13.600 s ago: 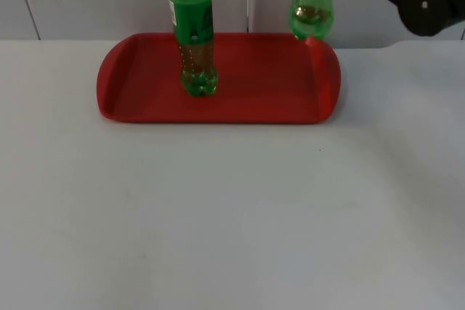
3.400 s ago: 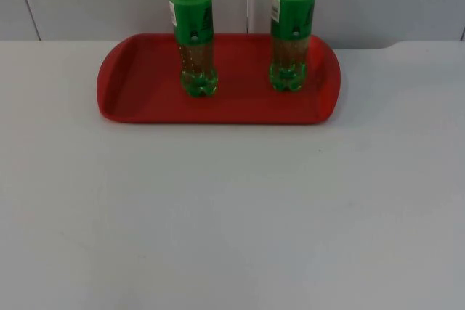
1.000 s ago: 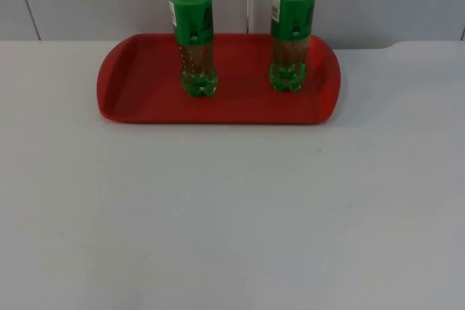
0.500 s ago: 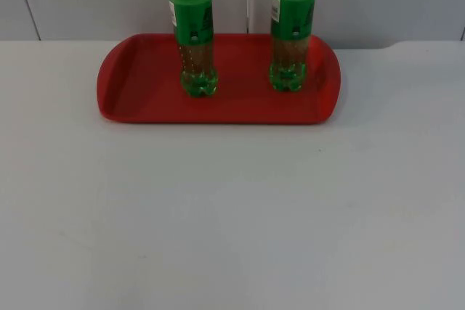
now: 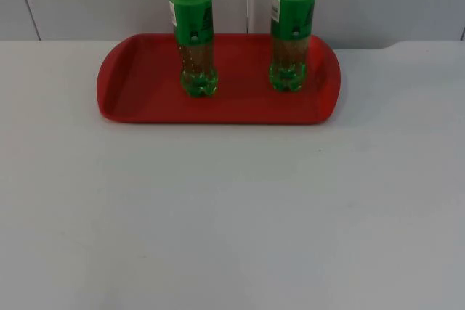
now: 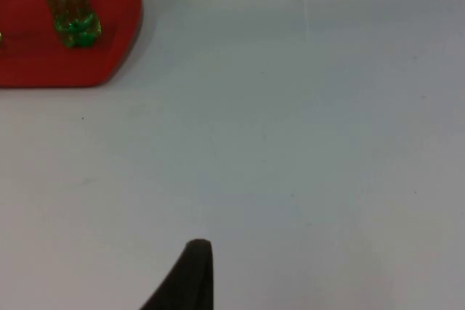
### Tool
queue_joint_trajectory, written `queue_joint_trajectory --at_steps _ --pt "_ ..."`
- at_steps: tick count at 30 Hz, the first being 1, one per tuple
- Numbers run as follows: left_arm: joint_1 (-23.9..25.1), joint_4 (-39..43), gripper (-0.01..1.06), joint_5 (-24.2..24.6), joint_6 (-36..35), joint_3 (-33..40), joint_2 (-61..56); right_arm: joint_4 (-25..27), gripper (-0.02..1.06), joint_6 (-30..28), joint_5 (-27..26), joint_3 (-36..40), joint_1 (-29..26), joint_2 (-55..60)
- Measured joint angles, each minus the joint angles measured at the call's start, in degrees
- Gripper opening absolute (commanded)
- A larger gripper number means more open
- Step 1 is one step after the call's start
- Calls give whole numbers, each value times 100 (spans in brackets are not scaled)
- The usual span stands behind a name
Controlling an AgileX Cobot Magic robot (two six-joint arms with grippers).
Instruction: Place the bottle upright on the tray.
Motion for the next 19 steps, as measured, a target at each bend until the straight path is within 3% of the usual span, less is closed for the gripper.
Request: queue_joint_trajectory --at_steps 19 --pt "1588 0 105 0 0 0 0 0 105 0 0 0 0 0"
